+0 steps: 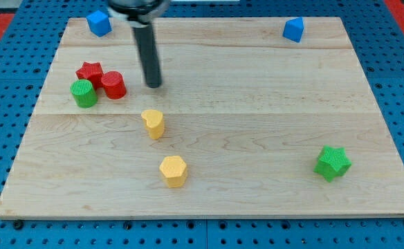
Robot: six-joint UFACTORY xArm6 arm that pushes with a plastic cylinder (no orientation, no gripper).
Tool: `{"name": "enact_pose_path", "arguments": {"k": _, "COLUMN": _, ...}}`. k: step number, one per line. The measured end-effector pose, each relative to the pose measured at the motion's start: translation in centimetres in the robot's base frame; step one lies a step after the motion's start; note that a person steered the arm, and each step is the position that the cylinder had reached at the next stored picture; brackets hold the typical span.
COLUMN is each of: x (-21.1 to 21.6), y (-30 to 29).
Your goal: Push the green star left a bit
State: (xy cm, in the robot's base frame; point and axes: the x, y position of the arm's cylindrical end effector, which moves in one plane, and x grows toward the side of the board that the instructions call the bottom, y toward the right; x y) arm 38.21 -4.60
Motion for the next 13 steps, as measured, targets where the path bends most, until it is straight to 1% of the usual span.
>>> {"name": "enact_pose_path", "arguments": {"k": 1, "x": 4.3, "y": 14.2}}
{"name": "enact_pose_path", "arguments": {"k": 2, "x": 6.0, "y": 20.9}}
{"name": "enact_pose_path", "arguments": {"k": 5, "x": 6.0, "y": 21.3}}
{"name": "enact_pose_path", "arguments": {"k": 6, "x": 5.8, "y": 24.2}}
{"name": "enact_pose_path", "arguments": {"k": 7, "x": 4.3, "y": 29.7}}
{"name": "enact_pose_path", "arguments": {"k": 8, "x": 7.6, "y": 38.1}}
{"name": "enact_pose_path", "arguments": {"k": 10, "x": 14.5, "y": 38.9}}
{"name": "enact_pose_path", "arguments": {"k": 12, "x": 14.7, "y": 32.3}}
{"name": "enact_pose_path", "arguments": {"k": 13, "x": 14.1, "y": 29.0}}
